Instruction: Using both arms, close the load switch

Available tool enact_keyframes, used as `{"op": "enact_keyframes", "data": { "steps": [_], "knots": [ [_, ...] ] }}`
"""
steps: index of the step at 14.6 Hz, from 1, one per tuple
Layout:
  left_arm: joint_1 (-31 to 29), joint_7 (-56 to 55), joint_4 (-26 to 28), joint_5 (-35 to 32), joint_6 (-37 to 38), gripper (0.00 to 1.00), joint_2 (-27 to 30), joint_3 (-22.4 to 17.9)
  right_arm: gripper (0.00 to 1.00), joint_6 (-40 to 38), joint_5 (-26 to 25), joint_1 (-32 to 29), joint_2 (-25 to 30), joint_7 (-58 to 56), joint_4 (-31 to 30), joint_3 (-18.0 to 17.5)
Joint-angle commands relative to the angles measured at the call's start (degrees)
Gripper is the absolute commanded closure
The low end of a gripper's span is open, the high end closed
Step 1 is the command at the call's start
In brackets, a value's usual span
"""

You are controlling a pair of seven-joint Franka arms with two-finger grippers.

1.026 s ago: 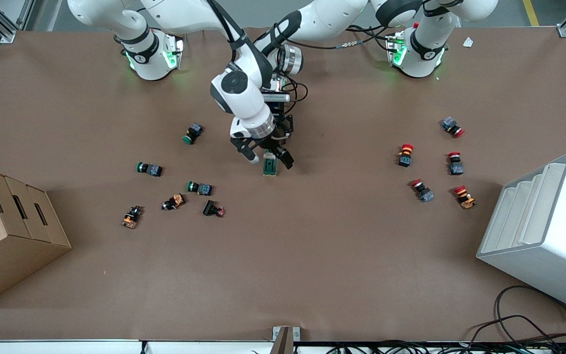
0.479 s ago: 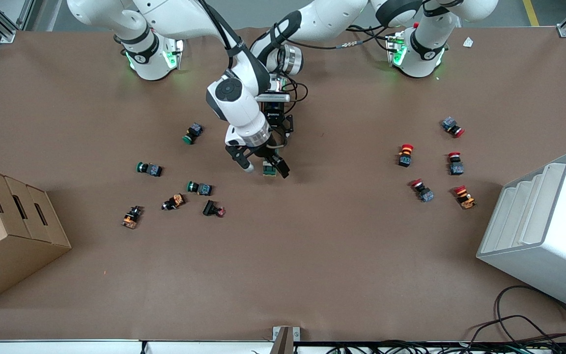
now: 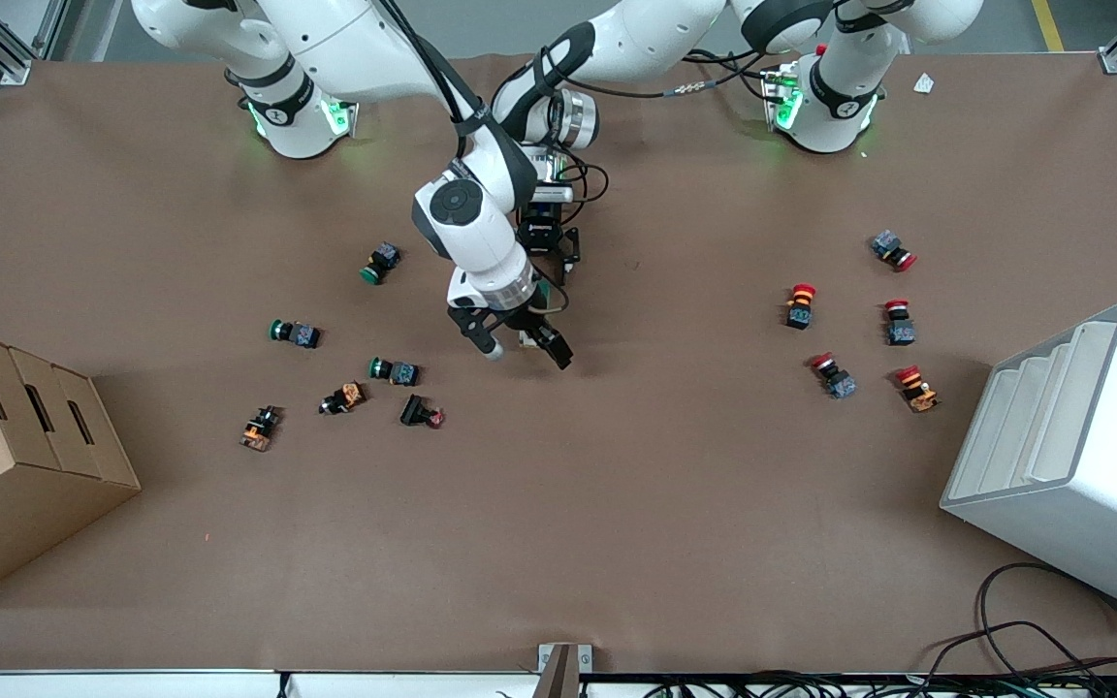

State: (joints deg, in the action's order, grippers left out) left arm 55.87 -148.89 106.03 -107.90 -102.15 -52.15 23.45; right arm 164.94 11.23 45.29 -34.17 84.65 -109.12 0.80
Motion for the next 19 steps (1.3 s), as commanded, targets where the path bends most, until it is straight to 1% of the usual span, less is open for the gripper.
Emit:
{"op": "enact_keyframes", "data": {
  "steps": [1,3,5,9,12,14,15,16,17,19],
  "knots": [
    [0.1,0.0,-0.2,-0.6,0.4,0.01,-1.2,-1.0,0.0,-0.8,-0.1,-1.8,-1.9,-2.6,3.0,-0.4],
    [0.1,0.1,-0.2,-0.6,0.4,0.01,-1.2,-1.0,0.0,-7.6,-0.2,-3.6,-1.6,-5.5,5.4,-0.3],
    [0.0,0.2,-0.2,-0.4,0.4,0.01,-1.0,-1.0,0.0,-15.6,-0.2,-6.4,-0.4,-11.4,7.5,0.0],
    [0.1,2.9,-0.8,2.6,0.3,0.01,-0.4,-0.4,0.0,-30.8,-0.2,-15.1,7.3,-30.3,7.8,0.1],
    [-0.1,7.2,-1.5,8.5,-0.2,0.01,2.0,1.2,0.0,-44.8,-0.2,-24.5,13.4,-49.1,8.0,0.1],
    [-0.4,10.4,-4.5,14.8,-0.3,0.01,2.9,2.6,0.0,-53.8,-0.5,-30.5,15.7,-60.4,10.1,0.2],
    [-0.6,12.5,-6.3,18.0,-0.3,0.01,3.3,3.3,0.0,-57.8,-2.7,-33.3,16.1,-64.7,11.7,0.3],
    [-0.8,15.2,-8.4,21.3,-0.3,0.01,3.6,3.8,0.0,-62.0,-6.4,-35.3,16.4,-68.4,13.7,0.3],
    [-1.0,18.3,-11.0,25.5,-0.3,0.01,4.2,4.0,0.0,-66.3,-9.2,-37.0,16.4,-71.8,16.2,0.3],
    [-1.5,23.2,-15.3,32.0,-0.3,0.01,5.4,3.9,0.0,-71.9,-10.3,-39.4,17.5,-75.1,18.9,0.3]
  ]
}}
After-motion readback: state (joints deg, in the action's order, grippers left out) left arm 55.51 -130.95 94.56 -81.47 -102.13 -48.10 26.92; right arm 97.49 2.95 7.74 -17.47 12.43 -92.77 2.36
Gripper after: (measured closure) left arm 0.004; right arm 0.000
